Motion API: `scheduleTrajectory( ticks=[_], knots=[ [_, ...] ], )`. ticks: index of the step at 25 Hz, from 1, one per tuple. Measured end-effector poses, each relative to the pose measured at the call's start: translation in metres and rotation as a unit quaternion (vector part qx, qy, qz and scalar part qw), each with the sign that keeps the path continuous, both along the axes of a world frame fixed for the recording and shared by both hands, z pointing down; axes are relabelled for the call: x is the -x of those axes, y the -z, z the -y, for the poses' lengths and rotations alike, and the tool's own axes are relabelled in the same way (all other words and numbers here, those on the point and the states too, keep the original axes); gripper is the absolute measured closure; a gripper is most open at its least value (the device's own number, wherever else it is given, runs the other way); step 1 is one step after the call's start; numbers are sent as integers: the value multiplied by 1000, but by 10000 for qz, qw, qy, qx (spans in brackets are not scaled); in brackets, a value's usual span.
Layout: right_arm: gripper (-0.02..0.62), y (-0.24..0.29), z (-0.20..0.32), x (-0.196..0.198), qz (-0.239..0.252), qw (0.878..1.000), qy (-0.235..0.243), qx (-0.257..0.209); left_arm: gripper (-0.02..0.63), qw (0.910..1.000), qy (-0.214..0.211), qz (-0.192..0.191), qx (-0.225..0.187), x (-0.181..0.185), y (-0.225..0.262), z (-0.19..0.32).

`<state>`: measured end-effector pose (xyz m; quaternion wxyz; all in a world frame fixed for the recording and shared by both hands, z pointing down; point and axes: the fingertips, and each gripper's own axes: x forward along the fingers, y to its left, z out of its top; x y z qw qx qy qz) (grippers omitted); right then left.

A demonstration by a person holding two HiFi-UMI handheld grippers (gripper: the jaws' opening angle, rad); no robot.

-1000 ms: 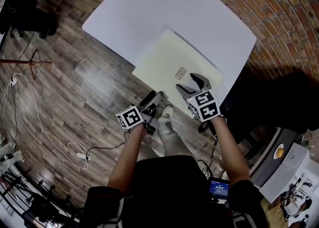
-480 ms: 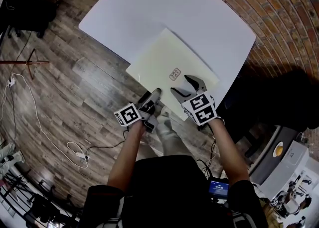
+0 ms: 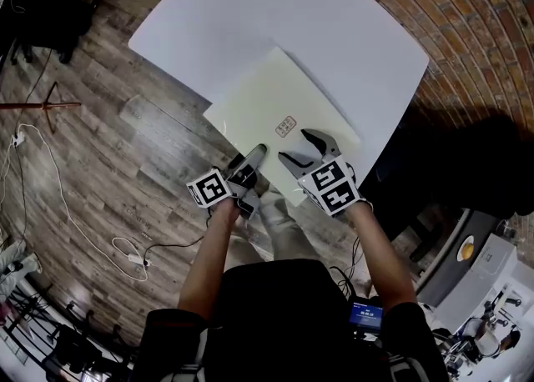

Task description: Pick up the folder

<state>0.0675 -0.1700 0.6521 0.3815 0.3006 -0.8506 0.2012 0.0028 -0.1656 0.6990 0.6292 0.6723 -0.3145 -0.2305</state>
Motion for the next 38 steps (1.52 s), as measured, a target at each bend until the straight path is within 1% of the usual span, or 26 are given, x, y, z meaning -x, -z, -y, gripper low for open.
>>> scheduleTrajectory(
  ticks=[3,5,7,12,17,23,26,28,30,33,38],
  knots=[
    [324,0,-2,8,84,9999,81,4,238,9998,-47,-185,71,-8,3,3],
    [324,1,-5,12,109,9999,119,58,238,9996,-81,-228,126,-11,1,2],
    [324,2,-9,17,130,9998,141,113,238,9994,-155,-299,93,-15,0,1],
    [324,4,-12,25,183,9996,193,102,239,9982,-286,-506,174,-21,2,-1],
    [324,4,-13,27,175,9996,193,129,239,9961,-587,-656,103,-24,9,-4],
    [324,4,-14,28,161,9996,176,133,241,9952,-754,-614,104,-25,10,-5],
    [324,4,-15,28,96,9997,193,99,261,9947,-803,-616,167,-26,10,-6],
    [324,3,-14,28,61,9997,216,72,287,9949,-834,-540,193,-25,8,-6],
    [324,3,-14,28,65,9997,228,74,295,9949,-824,-532,234,-25,7,-7],
    [324,4,-16,28,111,9996,216,118,308,9944,-790,-629,298,-25,11,-8],
    [324,5,-15,28,116,9996,188,148,319,9946,-811,-557,317,-23,13,-9]
  ],
)
